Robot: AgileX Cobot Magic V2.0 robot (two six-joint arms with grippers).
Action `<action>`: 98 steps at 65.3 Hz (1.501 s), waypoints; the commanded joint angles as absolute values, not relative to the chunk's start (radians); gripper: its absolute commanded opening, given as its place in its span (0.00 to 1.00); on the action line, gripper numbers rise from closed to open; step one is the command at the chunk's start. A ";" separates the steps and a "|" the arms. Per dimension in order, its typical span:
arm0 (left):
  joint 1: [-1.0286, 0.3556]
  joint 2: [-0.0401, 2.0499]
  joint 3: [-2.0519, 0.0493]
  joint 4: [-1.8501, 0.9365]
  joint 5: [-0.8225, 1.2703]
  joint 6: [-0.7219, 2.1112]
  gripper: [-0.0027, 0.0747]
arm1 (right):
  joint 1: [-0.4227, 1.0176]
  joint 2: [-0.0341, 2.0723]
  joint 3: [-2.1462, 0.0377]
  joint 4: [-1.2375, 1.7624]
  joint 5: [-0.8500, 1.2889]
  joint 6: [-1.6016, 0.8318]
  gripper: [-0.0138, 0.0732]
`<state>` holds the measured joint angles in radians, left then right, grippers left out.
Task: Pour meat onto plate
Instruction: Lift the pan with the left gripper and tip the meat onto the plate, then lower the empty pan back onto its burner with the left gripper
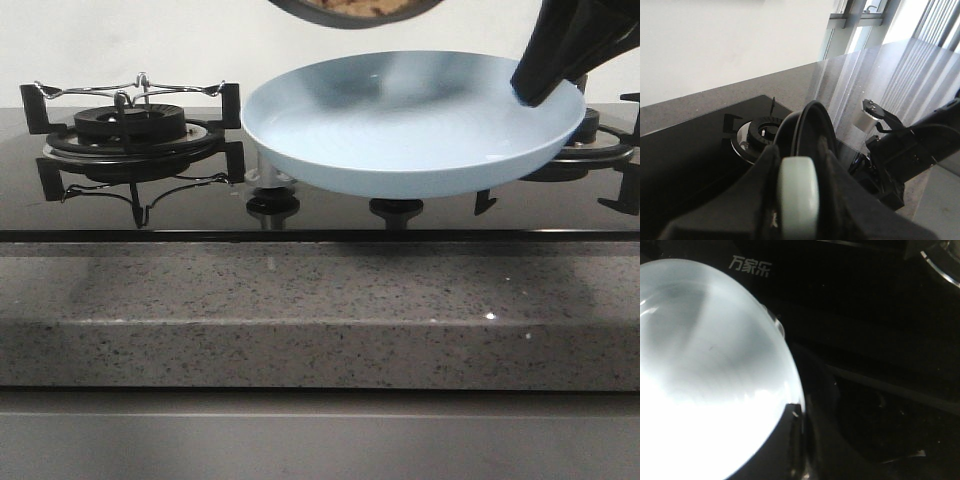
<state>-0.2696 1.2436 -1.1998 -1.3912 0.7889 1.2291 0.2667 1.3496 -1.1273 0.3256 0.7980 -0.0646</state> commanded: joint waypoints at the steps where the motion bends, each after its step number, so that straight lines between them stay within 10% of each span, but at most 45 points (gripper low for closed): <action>1: -0.292 1.214 -1.226 -1.479 0.767 1.307 0.01 | 0.267 1.316 -1.153 0.350 0.756 -0.071 0.09; 98: -0.310 1.214 -1.226 -1.502 0.896 1.958 0.01 | 0.267 1.316 -1.153 0.350 0.756 -0.071 0.09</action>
